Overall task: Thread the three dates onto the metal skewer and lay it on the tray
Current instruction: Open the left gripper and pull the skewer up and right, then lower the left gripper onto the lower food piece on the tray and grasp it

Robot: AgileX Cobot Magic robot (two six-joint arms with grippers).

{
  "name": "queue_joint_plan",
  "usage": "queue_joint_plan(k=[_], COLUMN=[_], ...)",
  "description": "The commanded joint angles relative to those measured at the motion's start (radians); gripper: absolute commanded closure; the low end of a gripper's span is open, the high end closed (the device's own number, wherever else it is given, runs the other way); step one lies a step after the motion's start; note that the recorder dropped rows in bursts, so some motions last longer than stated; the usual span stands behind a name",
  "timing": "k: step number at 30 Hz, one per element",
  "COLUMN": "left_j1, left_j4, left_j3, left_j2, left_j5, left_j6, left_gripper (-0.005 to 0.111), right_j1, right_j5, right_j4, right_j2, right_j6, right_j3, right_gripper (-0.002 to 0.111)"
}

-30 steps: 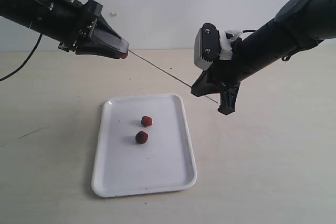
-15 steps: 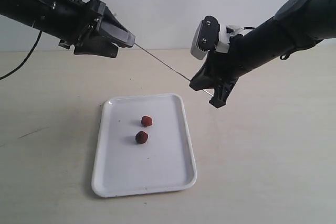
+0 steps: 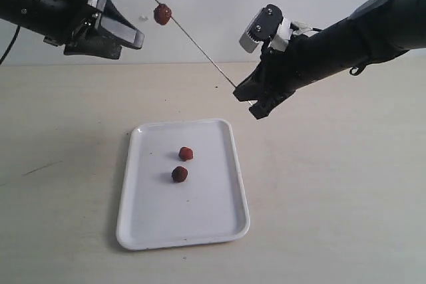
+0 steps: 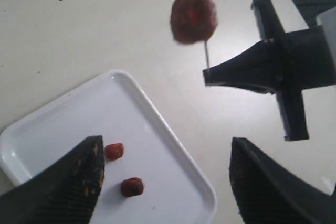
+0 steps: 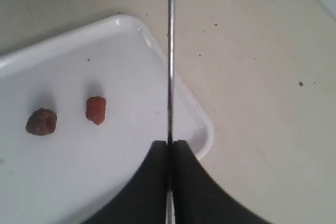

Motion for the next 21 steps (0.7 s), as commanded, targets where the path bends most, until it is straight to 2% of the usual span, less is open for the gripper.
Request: queue_joint_plan(k=[1,4,8,12,18,19,21], left_j1=[-0.011,-0.047,-0.121,-0.212,-0.333,-0.374,-0.407], left_j4=[0.046,0.058,0.118,0.236,0.603,0.734,0.767], left_j3=[0.013,0.033,0.033,0.033,0.033,0.033,0.033], left_j2=[-0.002,0.004,0.031,0.052,0.089,0.110,0.136], left_j5=[0.004,-0.004,-0.017,-0.119,-0.219,-0.226,-0.229], left_j6=[-0.004,-0.004,-0.004,-0.077,-0.348,-0.430,-0.480], left_gripper=[0.040,0.040,0.040,0.040,0.040,0.040,0.040], right_j1=[-0.003,-0.043,-0.130,-0.215,-0.271,-0.271,-0.271], right_j5=[-0.077,-0.086,0.015,0.097,0.115,0.124,0.134], right_j4=[0.013,0.004,-0.007,0.016,0.030,0.042,0.063], right_j2=[-0.011,-0.011,-0.011,-0.011,-0.011,-0.011,-0.011], right_j6=[0.130,0.239,0.282,0.305,0.332,0.330,0.328], right_j3=[-0.008,-0.008,-0.008,-0.008,-0.008,-0.008,-0.008], right_gripper=[0.108,0.108,0.108,0.108,0.108,0.108,0.108])
